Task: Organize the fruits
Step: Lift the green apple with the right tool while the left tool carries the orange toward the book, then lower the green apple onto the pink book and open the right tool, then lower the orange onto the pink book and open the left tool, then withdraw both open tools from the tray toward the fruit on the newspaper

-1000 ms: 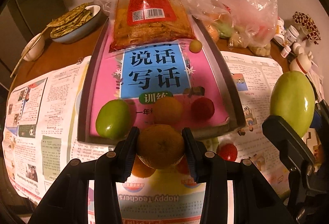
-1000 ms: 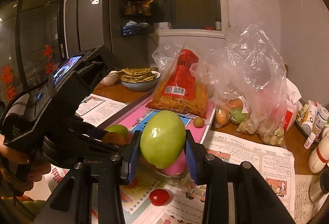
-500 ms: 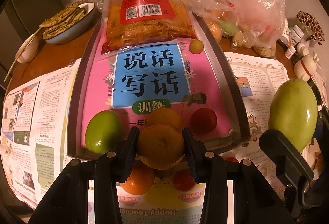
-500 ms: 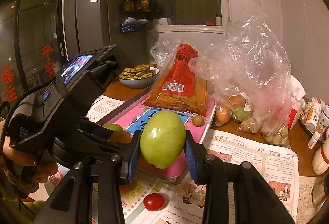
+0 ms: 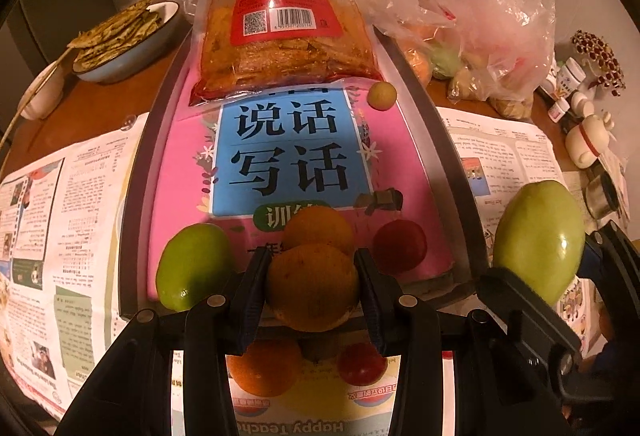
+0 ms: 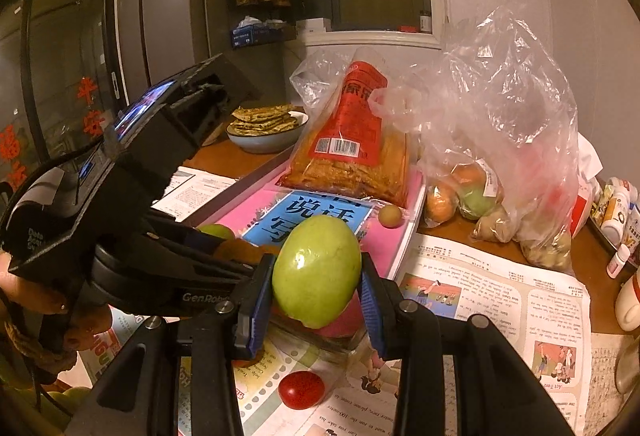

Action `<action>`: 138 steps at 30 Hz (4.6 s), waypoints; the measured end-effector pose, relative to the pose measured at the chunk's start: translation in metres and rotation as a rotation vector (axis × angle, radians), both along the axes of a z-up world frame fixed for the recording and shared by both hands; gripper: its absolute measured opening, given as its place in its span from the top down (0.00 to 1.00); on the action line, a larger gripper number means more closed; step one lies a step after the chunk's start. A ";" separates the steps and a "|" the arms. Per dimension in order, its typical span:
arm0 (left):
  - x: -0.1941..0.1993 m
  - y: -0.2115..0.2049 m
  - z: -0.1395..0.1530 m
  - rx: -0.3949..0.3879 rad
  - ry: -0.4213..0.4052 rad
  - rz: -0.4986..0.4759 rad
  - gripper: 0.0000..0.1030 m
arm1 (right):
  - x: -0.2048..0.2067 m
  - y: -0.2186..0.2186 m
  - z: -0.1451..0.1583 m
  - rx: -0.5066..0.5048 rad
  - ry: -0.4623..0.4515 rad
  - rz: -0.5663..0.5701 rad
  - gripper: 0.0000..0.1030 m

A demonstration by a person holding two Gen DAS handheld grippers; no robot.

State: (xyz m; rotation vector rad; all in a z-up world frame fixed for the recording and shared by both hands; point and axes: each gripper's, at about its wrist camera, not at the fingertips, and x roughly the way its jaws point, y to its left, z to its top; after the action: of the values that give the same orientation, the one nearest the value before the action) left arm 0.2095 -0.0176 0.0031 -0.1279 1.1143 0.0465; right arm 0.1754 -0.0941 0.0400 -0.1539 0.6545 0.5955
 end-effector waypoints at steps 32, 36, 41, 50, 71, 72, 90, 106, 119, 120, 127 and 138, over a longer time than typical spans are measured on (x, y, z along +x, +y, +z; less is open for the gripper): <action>-0.015 0.021 0.001 -0.088 -0.100 -0.147 0.57 | 0.030 0.005 -0.025 -0.041 0.128 -0.093 0.61; -0.015 0.023 0.001 -0.100 -0.103 -0.158 0.57 | 0.030 0.005 -0.026 -0.047 0.133 -0.108 0.61; -0.014 0.028 0.001 -0.101 -0.109 -0.165 0.57 | 0.028 0.002 -0.027 -0.058 0.135 -0.126 0.61; -0.013 0.034 0.004 -0.085 -0.143 -0.169 0.57 | 0.014 0.013 -0.026 -0.069 0.120 -0.091 0.61; 0.006 0.044 0.003 -0.137 -0.131 -0.175 0.57 | 0.011 0.056 -0.039 -0.141 0.118 -0.025 0.61; 0.008 0.044 0.003 -0.136 -0.131 -0.174 0.57 | 0.011 0.055 -0.039 -0.139 0.117 -0.027 0.61; 0.038 0.050 -0.008 -0.179 -0.079 -0.141 0.57 | 0.003 0.047 -0.034 -0.112 0.121 -0.024 0.58; 0.037 0.047 -0.010 -0.147 -0.083 -0.135 0.56 | 0.000 0.039 -0.028 -0.099 0.112 -0.066 0.53; 0.024 0.052 -0.001 -0.156 -0.116 -0.125 0.55 | -0.001 0.034 -0.022 -0.095 0.104 -0.096 0.46; 0.022 0.053 0.001 -0.156 -0.123 -0.125 0.52 | -0.002 0.034 -0.022 -0.096 0.104 -0.099 0.46; 0.007 0.057 0.014 -0.157 -0.159 -0.118 0.46 | -0.005 0.032 -0.019 -0.090 0.098 -0.116 0.41; -0.016 0.064 0.032 -0.146 -0.216 -0.109 0.33 | -0.004 0.016 -0.008 -0.064 0.083 -0.172 0.36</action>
State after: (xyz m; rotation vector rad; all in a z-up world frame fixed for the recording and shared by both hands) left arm 0.1935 0.0460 0.0349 -0.1980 0.9068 -0.1441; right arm 0.1715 -0.0782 0.0324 -0.1315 0.7598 0.4177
